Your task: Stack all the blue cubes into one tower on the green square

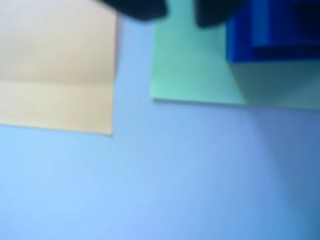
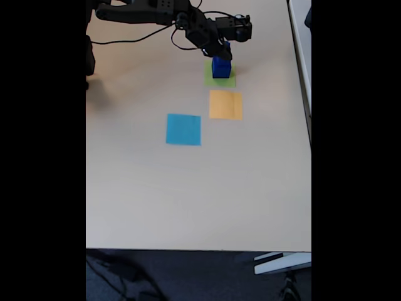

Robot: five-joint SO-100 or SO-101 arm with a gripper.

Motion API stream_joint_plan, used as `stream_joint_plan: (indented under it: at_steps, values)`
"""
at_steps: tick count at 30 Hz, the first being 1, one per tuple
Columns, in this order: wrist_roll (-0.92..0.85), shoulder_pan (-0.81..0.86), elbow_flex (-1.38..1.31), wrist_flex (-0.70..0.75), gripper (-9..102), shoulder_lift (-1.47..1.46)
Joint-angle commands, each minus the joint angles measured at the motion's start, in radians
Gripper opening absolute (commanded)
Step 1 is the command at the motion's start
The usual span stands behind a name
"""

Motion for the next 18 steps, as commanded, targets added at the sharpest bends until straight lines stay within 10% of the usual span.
stream_joint_plan:
  at_steps: [1,18]
  values:
    - [0.008,-0.014,-0.061,-0.029,0,0.018]
    - [0.0,-0.015,-0.061,-0.029,0,0.018]
